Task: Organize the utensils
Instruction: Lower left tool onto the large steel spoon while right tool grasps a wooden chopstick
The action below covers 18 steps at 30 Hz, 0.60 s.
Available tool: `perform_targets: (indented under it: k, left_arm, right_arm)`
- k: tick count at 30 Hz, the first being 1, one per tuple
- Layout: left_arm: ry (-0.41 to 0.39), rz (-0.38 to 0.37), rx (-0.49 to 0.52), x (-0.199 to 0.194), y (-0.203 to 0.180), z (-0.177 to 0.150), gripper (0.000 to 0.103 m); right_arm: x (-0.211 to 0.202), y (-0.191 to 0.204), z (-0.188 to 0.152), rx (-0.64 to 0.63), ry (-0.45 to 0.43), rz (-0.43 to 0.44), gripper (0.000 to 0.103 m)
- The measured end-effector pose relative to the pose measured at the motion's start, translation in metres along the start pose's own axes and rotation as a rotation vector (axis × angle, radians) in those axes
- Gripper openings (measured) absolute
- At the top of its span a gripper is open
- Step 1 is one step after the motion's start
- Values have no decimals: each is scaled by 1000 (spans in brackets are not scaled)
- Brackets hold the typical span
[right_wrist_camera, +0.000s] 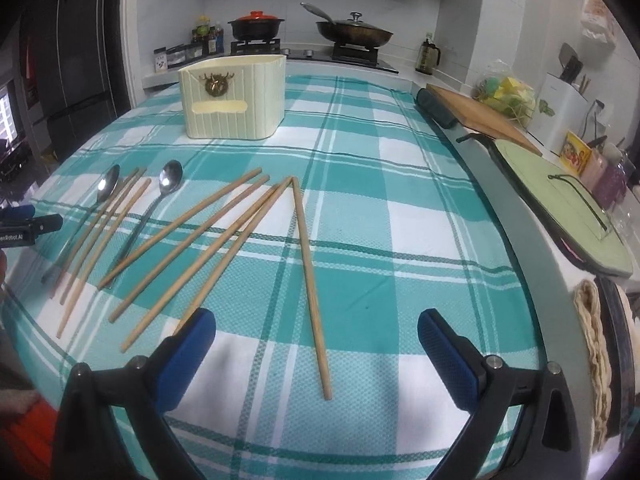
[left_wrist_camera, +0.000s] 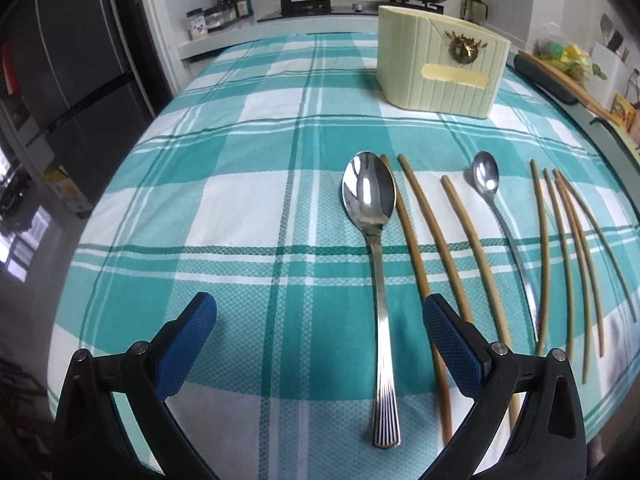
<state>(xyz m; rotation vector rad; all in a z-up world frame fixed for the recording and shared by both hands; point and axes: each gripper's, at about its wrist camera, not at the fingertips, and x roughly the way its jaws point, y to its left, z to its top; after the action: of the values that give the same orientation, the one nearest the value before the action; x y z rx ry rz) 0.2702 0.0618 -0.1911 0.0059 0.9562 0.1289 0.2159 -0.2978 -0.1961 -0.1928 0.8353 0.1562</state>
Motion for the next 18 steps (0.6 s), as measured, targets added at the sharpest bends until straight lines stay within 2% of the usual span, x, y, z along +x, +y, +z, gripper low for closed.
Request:
perform_targets:
  k: [8, 13, 18]
  left_arm:
    - [55, 41, 27, 28, 0, 3, 103]
    - [48, 16, 27, 30, 3, 1, 103]
    - [62, -40, -39, 35, 13, -1, 103]
  right_arm:
    - [37, 10, 12, -47, 54, 38, 102]
    - [61, 9, 16, -28, 98, 47, 102]
    - [77, 5, 15, -23, 148, 47, 102]
